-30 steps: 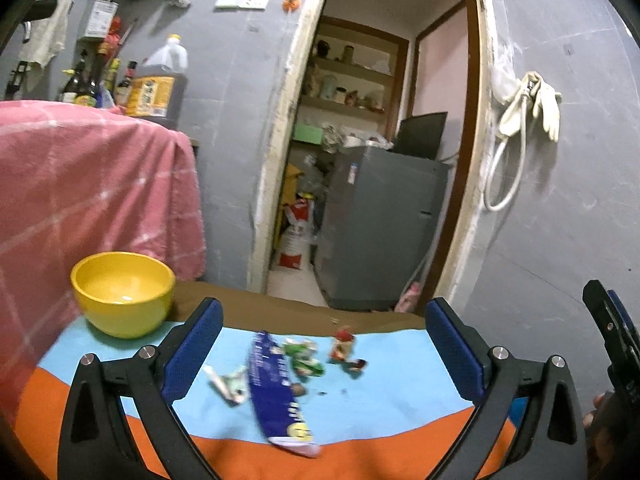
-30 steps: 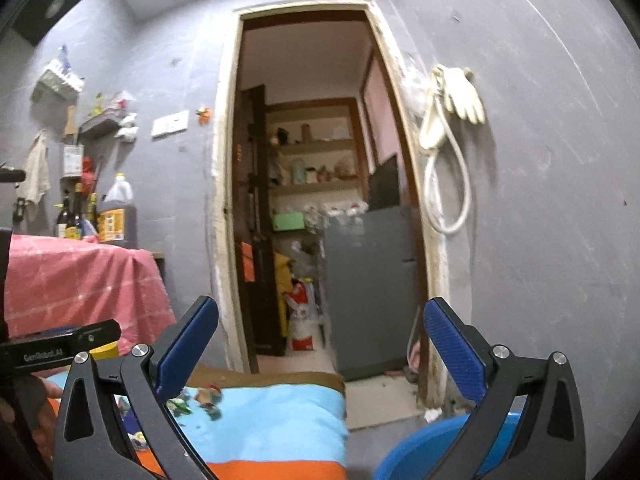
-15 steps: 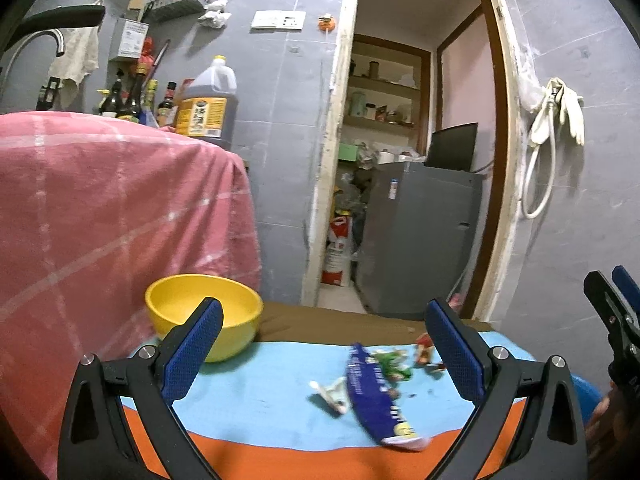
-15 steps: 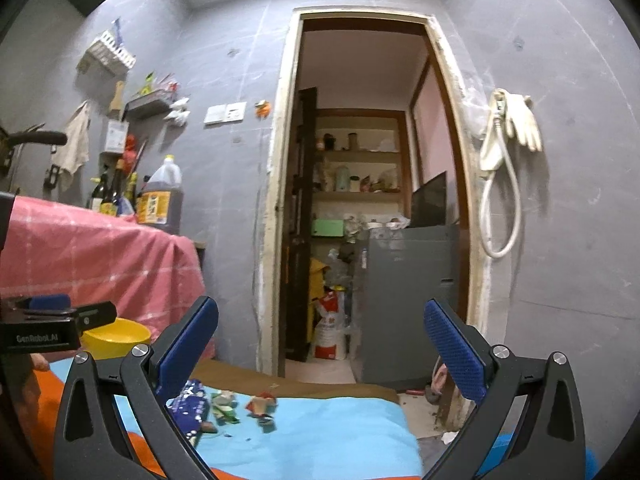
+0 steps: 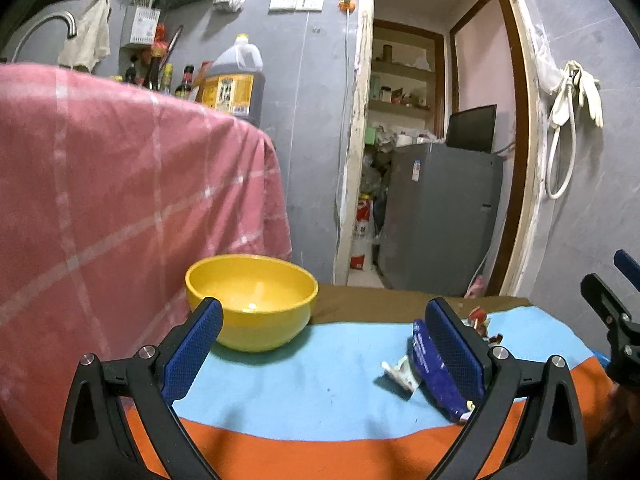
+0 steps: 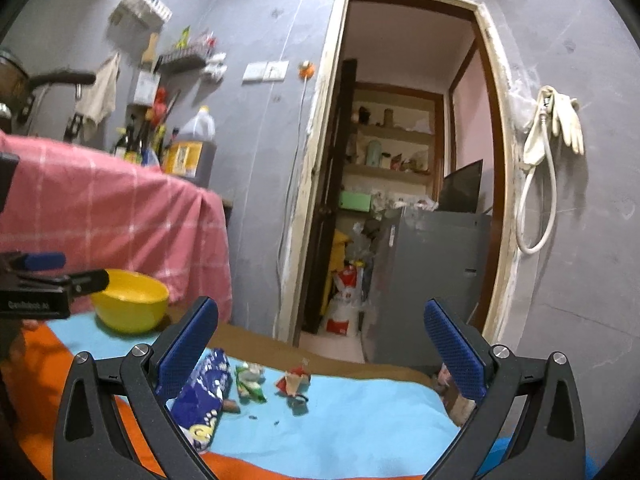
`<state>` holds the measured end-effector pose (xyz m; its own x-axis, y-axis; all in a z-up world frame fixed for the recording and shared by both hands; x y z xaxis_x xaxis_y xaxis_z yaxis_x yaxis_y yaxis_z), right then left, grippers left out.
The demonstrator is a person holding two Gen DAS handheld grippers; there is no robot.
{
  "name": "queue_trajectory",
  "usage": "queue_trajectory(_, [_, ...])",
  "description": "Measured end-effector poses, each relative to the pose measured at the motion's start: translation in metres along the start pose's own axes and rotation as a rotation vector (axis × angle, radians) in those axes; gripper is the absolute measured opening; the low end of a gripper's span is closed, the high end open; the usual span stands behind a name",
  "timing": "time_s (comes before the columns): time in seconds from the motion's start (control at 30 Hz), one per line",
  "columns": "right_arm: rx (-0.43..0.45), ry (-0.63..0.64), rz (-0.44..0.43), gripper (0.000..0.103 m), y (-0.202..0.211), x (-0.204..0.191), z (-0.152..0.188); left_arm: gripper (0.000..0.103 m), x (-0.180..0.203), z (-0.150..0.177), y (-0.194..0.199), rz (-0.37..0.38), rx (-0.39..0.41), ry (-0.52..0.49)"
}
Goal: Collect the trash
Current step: 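Return both tools to the remaining trash on the cloth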
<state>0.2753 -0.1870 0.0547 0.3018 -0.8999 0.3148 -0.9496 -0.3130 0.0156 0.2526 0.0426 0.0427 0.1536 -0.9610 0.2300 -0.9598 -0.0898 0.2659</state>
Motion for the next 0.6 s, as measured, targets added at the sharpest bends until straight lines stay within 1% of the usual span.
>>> queue_trajectory(0.1, [-0.033, 0.020, 0.007, 0.103, -0.006, -0.004, 0.002, 0.099, -0.002, 0.005, -0.007, 0.005, -0.044, 0.015])
queue_trajectory(0.33, [-0.092, 0.017, -0.005, 0.103, -0.016, -0.002, 0.005, 0.099, -0.003, 0.011, -0.027, 0.010, -0.174, 0.051])
queue_trajectory(0.4, [-0.143, 0.015, -0.019, 0.103, -0.026, -0.002, 0.008, 0.099, -0.002, 0.015, -0.032, 0.027, -0.220, 0.071])
queue_trajectory(0.43, [-0.162, 0.014, -0.025, 0.103, -0.030, -0.002, 0.009, 0.099, -0.002, 0.018, -0.037, 0.039, -0.259, 0.084])
queue_trajectory(0.5, [-0.235, 0.008, -0.042, 0.103, -0.044, -0.002, 0.013, 0.098, -0.001, 0.023, -0.046, 0.045, -0.322, 0.104])
queue_trajectory(0.6, [-0.308, -0.016, -0.061, 0.103, -0.058, 0.000, 0.020, 0.098, 0.002, 0.027, -0.054, 0.054, -0.374, 0.126])
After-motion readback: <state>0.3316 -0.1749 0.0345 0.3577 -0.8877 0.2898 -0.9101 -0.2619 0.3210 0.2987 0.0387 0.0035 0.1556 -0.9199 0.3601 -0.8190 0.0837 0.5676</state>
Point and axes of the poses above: each gripper's, at about its wrist camera, not at the fingertips, and y roughly against the way its jaws point, x to its right, z to its underside, the point moved 3 cm from there along -y, roughly the way its jaws point, and after that the axes turned 9 degrees about y, right-handed, at the moved point
